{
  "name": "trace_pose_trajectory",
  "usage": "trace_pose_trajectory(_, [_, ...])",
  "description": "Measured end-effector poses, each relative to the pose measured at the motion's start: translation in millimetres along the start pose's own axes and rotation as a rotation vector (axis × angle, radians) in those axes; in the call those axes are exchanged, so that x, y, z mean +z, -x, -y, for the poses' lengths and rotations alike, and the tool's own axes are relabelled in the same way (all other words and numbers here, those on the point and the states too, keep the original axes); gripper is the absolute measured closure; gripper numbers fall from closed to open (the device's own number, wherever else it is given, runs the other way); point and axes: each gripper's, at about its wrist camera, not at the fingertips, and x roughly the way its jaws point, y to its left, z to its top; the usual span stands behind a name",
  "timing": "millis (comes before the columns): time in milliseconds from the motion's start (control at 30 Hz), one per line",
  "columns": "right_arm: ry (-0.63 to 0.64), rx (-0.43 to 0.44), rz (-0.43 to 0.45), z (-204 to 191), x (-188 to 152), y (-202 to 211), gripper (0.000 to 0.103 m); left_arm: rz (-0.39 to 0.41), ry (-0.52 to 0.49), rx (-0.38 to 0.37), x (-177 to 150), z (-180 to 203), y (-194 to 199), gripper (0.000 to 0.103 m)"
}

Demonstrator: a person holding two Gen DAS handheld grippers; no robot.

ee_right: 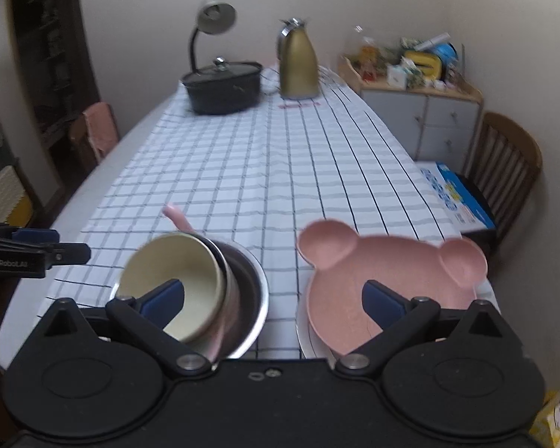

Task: Organize plates and bowls
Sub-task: 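Move both grippers to the rim of the steel bowl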

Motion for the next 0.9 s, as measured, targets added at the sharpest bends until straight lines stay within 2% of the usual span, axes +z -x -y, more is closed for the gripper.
trace_pose_trajectory(200, [-0.158, -0.051, -0.101, 9.5, -18.3, -28.7, 0.018, -0.087, -0.026, -0.035, -10.7, -15.5, -35.0, 0.031])
trace_pose_trajectory(433, [-0.238, -0.065, -0.191, 5.9, -28.3, -62.9, 0.033, -0.162, -0.033, -0.058, -14.7, -21.9, -67.0, 0.032])
trace_pose_trajectory(500, [-0.256, -0.076, -0.207, 7.1, -28.5, -69.9, 0.041, -0.172, -0.039, -0.068, -14.0, -21.3, -72.0, 0.032])
trace_pose_trajectory(567, [-0.265, -0.069, -0.219, 7.8, -28.7, -75.3, 0.048, -0.186, -0.047, -0.077, -12.4, -20.9, -77.7, 0.04])
trace_pose_trajectory(667, [-0.274, -0.054, -0.233, 6.0, -26.5, -82.2, 0.052, -0.216, -0.049, -0.07, -11.7, -21.1, -86.7, 0.046])
trace_pose_trajectory(767, [-0.266, -0.057, -0.238, 2.4, -21.9, -87.3, 0.06, -0.23, -0.042, -0.099, -10.9, -21.5, -90.6, 0.055])
trace_pose_trajectory(867, [-0.281, -0.036, -0.251, 2.3, -16.5, -92.7, 0.072, -0.238, -0.054, -0.117, -8.3, -19.3, -91.1, 0.062])
trace_pose_trajectory(900, [-0.281, -0.042, -0.253, 1.4, -15.1, -93.4, 0.073, -0.239, -0.057, -0.121, -7.7, -18.4, -91.1, 0.063])
